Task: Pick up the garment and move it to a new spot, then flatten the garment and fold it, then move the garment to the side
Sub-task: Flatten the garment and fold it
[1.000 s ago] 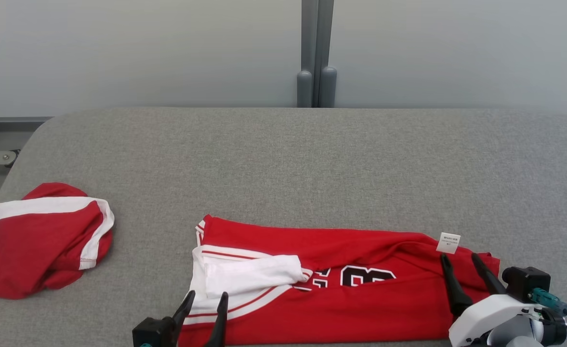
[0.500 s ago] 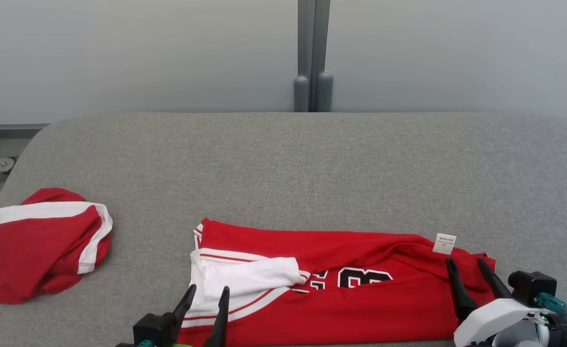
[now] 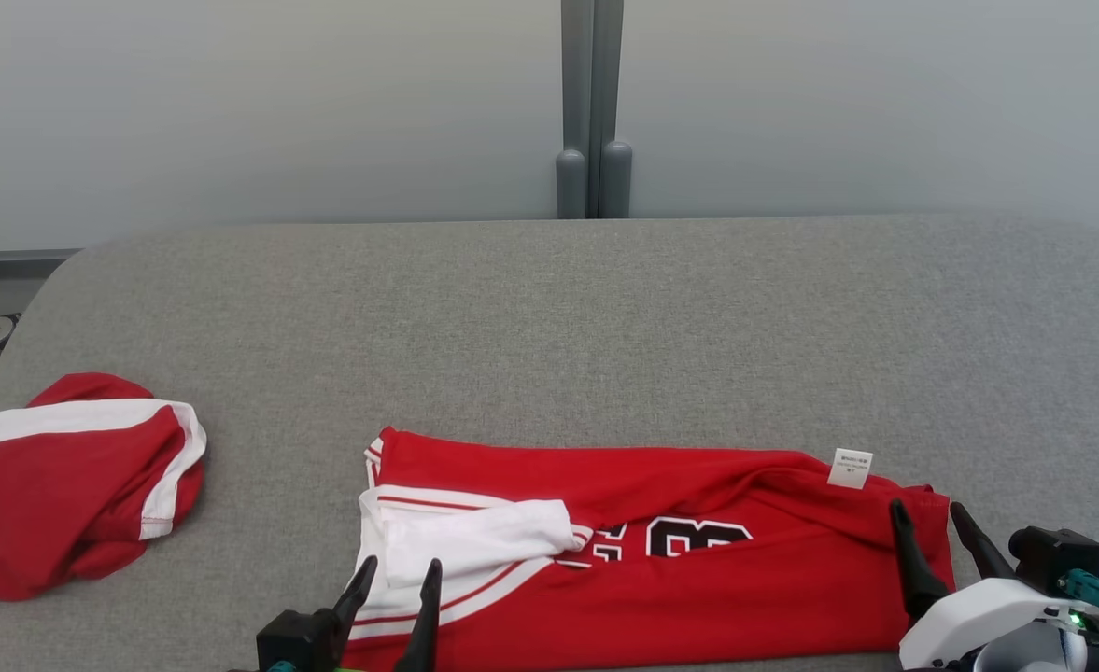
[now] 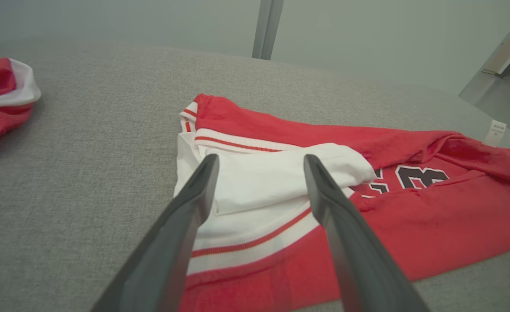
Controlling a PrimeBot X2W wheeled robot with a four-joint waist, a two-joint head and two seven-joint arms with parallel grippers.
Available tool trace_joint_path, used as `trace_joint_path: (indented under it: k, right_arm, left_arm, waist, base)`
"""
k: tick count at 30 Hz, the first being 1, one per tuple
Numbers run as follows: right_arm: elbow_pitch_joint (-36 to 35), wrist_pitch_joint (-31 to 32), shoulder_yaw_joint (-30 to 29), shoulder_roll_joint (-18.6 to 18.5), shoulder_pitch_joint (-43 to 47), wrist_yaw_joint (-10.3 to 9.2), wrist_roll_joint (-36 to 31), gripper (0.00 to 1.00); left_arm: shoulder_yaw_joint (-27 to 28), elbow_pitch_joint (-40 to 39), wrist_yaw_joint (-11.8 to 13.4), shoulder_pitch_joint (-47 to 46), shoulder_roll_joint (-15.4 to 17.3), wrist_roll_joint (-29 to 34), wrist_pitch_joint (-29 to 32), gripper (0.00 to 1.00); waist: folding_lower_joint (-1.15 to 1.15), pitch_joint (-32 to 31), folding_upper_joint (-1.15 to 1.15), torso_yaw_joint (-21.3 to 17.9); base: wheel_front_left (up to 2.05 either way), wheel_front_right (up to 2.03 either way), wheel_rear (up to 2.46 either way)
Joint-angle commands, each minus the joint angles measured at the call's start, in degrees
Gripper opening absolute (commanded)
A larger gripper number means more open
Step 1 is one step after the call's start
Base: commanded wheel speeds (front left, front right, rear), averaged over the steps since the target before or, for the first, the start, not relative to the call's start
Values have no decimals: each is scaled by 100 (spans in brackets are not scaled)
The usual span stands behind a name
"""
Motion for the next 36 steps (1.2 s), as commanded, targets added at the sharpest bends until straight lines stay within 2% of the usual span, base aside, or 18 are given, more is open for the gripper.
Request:
trace_joint_path:
  k: [1,17,36]
  right_arm:
    - [26,-2,-46,-29,21,-5,-17,100]
    - [108,-1,-253,33,-78,-5,-105,100]
    - [158,-2,-77,18,-329,-5,-70,100]
  left_arm:
    - [6,-7,-19,4,4,-1,0,100]
    - [20,-67,-19,25,-9,-10,0,100]
    - [-58,-179,-20,-247,-23,-25,0,100]
  waist:
    - [0,26,0,-15]
    - [0,119,0,-94]
    - [0,522,0,-729]
  base:
    - [0,0,0]
    - [0,0,0]
    - [0,0,0]
